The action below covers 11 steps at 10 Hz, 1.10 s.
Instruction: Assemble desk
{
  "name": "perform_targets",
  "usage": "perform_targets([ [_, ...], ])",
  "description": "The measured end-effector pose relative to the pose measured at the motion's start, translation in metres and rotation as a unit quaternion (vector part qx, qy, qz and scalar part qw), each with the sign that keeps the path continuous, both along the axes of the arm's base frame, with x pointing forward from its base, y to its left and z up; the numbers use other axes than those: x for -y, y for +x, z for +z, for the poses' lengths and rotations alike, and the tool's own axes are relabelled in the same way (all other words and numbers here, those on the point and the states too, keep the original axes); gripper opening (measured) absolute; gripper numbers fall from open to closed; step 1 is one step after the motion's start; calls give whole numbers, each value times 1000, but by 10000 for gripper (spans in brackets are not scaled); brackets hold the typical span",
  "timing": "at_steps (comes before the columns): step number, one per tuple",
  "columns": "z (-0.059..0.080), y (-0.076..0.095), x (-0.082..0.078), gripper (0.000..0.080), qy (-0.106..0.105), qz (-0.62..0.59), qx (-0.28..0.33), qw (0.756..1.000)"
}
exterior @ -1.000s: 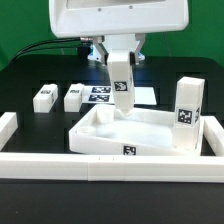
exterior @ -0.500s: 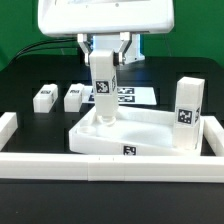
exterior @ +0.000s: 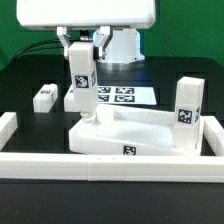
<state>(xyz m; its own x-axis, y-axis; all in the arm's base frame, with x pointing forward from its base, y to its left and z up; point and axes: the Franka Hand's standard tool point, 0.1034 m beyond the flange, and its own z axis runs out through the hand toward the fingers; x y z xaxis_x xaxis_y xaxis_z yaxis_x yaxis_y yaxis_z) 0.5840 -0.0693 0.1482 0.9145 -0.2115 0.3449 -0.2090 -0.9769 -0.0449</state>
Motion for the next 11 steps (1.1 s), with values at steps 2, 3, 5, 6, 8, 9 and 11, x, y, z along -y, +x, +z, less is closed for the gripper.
perform_targets([
  [2, -1, 0, 0, 288, 0, 0, -1, 1000],
  [3, -2, -1, 0, 288, 0, 0, -2, 1000],
  [5, -6, 1, 0, 288, -14, 14, 5, 1000],
  [6, -6, 1, 1, 288, -16, 17, 6, 1000],
  [8, -8, -3, 7, 288, -35, 14, 36, 999],
  [9, -8, -3, 7, 288, -35, 14, 35, 999],
  [11, -12, -7, 5, 288, -35, 15, 32, 999],
])
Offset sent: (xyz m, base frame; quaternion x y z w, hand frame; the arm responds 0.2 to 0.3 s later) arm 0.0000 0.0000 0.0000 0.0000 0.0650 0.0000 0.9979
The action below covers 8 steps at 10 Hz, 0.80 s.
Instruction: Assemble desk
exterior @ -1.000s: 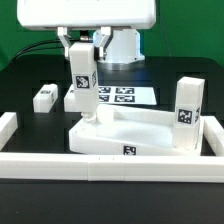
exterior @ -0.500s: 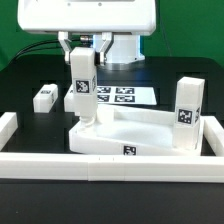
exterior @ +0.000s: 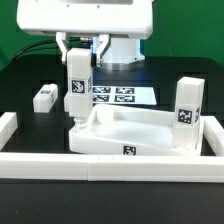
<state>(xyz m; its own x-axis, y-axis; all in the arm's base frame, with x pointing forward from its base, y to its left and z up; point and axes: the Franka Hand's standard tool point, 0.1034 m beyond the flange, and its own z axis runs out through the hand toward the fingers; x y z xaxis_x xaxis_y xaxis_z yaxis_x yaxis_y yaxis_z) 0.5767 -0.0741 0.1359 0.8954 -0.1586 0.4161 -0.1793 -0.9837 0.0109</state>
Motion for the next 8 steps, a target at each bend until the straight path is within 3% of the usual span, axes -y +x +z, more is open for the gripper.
perform_targets([
  [3, -5, -4, -12, 288, 2, 7, -5, 1000],
  [8, -11, -5, -6, 288, -3, 6, -5, 1000],
])
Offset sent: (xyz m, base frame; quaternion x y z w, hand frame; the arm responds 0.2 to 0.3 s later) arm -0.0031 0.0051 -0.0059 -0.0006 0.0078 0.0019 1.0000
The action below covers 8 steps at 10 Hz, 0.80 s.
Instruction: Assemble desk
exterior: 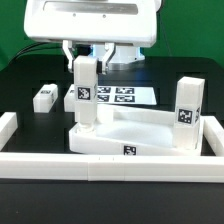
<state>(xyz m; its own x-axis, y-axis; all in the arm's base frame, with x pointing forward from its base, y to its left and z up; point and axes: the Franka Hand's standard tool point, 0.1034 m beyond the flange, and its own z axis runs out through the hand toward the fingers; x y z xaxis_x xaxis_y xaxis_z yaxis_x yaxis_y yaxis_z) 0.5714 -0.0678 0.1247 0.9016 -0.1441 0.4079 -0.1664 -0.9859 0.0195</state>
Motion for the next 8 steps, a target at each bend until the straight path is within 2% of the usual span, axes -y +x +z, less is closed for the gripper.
perform_targets([
  [5, -13, -3, -3, 288, -5, 3, -5, 1000],
  [8, -13, -1, -2, 288, -8, 4, 0, 1000],
])
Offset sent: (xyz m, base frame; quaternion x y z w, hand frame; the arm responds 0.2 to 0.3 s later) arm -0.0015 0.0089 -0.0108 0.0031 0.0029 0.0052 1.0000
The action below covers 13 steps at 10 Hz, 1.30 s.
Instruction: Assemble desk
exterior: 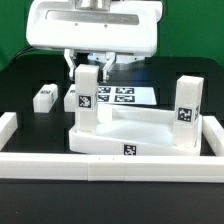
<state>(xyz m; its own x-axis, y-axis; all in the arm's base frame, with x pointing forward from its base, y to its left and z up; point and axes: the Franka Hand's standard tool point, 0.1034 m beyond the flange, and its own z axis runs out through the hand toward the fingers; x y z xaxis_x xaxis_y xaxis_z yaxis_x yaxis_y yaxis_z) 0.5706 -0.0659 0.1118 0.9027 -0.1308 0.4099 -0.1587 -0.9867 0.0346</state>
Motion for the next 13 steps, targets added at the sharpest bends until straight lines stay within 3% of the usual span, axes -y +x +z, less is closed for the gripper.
perform_targets([
  [2, 0, 0, 0, 288, 0, 0, 0, 1000],
  [3, 1, 0, 0, 478, 1, 0, -2, 1000],
  [4, 7, 2, 2, 478, 7, -2, -7, 1000],
  [5, 15, 4, 2, 610, 13, -3, -11, 1000],
  [6, 25, 5, 3, 643, 22, -5, -19, 1000],
  [8, 39, 12, 8, 648, 32, -8, -25, 999],
  [13, 35, 10, 6, 649, 34, -7, -34, 999],
])
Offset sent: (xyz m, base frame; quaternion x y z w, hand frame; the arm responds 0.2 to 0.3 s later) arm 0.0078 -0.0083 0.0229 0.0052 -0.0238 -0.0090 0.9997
